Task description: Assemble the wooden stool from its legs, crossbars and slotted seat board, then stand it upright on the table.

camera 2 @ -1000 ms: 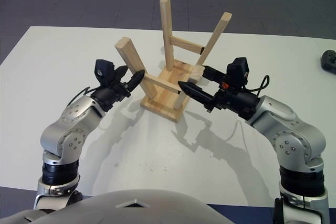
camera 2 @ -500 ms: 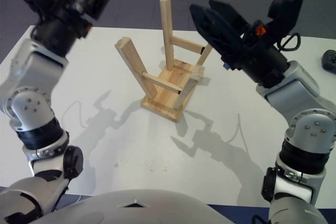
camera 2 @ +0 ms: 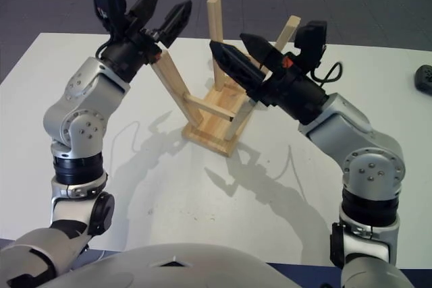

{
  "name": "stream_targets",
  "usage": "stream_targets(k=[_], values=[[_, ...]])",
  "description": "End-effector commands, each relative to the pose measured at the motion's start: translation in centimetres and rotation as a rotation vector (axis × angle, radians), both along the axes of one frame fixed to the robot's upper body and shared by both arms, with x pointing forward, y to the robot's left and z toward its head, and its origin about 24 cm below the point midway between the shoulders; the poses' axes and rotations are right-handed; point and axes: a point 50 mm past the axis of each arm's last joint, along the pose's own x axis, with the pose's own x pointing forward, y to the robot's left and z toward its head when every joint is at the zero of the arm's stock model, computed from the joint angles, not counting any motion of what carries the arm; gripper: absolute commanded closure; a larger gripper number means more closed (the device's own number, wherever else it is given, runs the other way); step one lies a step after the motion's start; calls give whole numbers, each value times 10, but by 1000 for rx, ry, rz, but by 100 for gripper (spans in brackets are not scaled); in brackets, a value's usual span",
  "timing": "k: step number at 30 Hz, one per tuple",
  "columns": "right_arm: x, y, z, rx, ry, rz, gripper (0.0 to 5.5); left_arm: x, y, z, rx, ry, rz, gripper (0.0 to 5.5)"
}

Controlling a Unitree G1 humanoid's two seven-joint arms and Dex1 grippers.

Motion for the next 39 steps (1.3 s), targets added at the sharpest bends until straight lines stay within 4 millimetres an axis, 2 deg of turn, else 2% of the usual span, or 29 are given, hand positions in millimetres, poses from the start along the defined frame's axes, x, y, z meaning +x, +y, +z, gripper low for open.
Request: stream_targets(k=[1,6,9,11,14,16,18,23,25,27,29,32,34,37,39], values=[[-4,4,-37,-104,157,17,10,-15,-7,-77,49,323,-15,178],[4,2,-15,33,52,9,10,-9,2,-59,-14,273,43,261],[5,-5,15,226,-26,1,10,-8,4,-40,-67,224,39,316],[8,-18,30,340,-45,-35,10,-5,13,-18,-122,164,55,298],[19,-50,31,379,-28,-211,10,1,42,23,-221,53,128,253],[22,-62,21,293,-2,-306,10,2,58,41,-256,10,158,224],[26,-64,-2,50,47,-397,10,1,70,49,-272,-6,174,196],[13,-42,-70,-508,154,-345,10,-1,82,37,-252,40,230,122],[3,-27,-87,-609,148,-254,10,-3,81,33,-258,53,238,91],[-15,-6,-89,-584,135,-58,10,-5,85,28,-242,67,273,54],[-21,-2,-86,-577,116,-2,10,-6,91,25,-230,72,297,20],[-15,-5,-71,-514,73,-21,10,-8,104,21,-210,82,337,14],[-13,-8,-69,-495,74,-37,10,-9,107,16,-192,95,349,14],[-15,-21,-82,-511,137,-45,10,-10,115,5,-151,122,381,14],[-15,-37,-92,-556,173,-76,10,-22,119,-5,-63,147,330,14]])
